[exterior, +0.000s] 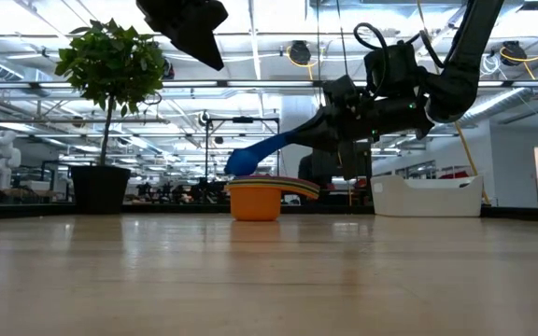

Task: Nest measuring cups in basket
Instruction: Stack the blue measuring cup into the red measuring cup

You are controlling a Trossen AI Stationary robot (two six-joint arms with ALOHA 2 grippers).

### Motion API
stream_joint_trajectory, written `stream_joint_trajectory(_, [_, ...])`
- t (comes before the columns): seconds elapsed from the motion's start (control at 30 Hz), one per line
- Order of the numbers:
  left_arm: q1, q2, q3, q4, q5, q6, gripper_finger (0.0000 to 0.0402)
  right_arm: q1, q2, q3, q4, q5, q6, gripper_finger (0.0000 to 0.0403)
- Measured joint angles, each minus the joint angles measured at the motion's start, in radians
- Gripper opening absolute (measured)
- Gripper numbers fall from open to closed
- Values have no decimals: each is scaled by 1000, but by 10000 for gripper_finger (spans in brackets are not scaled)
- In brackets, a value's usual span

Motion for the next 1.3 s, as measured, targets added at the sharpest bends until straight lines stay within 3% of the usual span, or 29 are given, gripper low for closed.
stream_joint_trajectory(0.43, [-20,0,0,-1,1,0,152,0,-2,0,-3,-3,-8,11])
stream_joint_trajectory(0.93, [-20,0,0,-1,4,-18,152,0,-169,-27,-174,-34,-24,13])
stream_joint_trajectory(1.3, [-20,0,0,2,3,-19,152,1,-175,-27,-179,-87,-26,13])
